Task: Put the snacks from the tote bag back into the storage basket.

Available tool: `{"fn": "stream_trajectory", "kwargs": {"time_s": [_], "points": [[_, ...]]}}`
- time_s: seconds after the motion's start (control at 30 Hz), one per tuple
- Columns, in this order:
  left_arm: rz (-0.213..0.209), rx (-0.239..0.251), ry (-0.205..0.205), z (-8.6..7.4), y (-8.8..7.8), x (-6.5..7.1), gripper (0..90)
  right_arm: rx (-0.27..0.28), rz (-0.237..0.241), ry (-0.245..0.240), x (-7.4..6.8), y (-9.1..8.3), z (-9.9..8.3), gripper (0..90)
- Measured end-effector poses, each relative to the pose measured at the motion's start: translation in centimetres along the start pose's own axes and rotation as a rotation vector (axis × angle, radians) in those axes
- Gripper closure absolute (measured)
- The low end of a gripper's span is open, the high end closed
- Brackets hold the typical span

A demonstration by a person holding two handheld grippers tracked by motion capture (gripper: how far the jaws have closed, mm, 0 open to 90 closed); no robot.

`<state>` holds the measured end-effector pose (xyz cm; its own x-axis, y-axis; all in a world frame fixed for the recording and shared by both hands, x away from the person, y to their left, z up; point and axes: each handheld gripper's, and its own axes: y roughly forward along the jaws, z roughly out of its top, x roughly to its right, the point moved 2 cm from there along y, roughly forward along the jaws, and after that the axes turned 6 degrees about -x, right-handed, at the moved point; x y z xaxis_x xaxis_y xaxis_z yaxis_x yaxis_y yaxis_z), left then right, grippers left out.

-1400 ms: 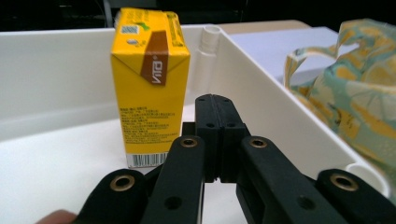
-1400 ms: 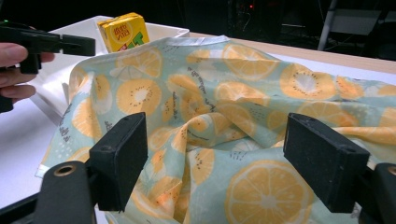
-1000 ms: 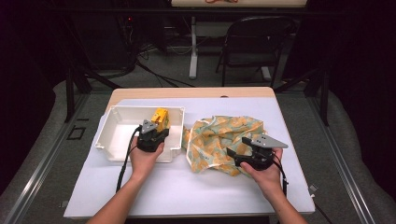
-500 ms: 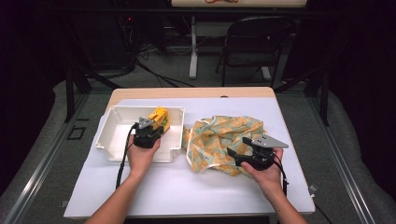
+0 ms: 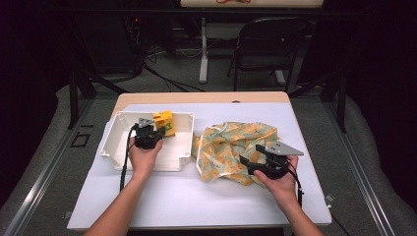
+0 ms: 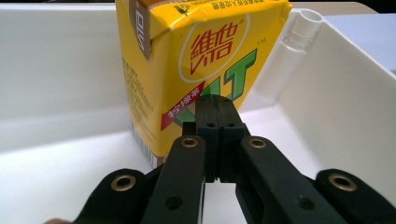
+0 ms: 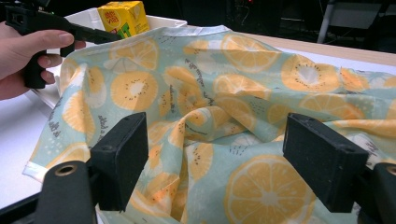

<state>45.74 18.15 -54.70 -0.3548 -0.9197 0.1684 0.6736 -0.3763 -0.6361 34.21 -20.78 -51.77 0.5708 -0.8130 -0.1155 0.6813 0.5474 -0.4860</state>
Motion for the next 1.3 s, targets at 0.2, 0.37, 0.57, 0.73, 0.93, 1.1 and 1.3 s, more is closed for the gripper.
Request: {"fn": "stream_trajectory", "kwargs": {"time_s": [0.2, 0.37, 0.57, 0.73, 0.93, 1.1, 1.3], "points": [[0.039, 0.002, -0.029, 0.0, 0.3, -0.5, 90.0, 0.0, -0.006, 0.002, 0.1, -0.1, 0.0, 22.0], [0.048, 0.016, -0.05, 0.1, 0.4, -0.5, 89.9, 0.0, -0.008, 0.002, 0.1, -0.1, 0.0, 22.1], [0.051, 0.067, -0.027, 0.4, 0.2, -0.2, 89.9, 0.002, -0.01, 0.005, 0.1, 0.0, -0.1, 22.2], [0.04, 0.053, -0.035, 0.3, 0.6, -0.3, 89.7, 0.0, -0.011, 0.004, 0.1, 0.0, -0.1, 22.3], [0.025, 0.058, -0.038, 0.4, 0.7, -0.3, 84.7, -0.003, -0.016, 0.007, 0.2, 0.0, -0.1, 22.5], [0.012, 0.048, -0.034, 0.3, 0.5, -0.2, 82.2, -0.002, -0.016, 0.002, 0.1, -0.1, -0.1, 22.5], [0.024, 0.021, 0.013, 0.1, -0.2, 0.5, 66.8, -0.001, -0.021, 0.002, 0.6, -0.3, 0.0, 22.5]]}}
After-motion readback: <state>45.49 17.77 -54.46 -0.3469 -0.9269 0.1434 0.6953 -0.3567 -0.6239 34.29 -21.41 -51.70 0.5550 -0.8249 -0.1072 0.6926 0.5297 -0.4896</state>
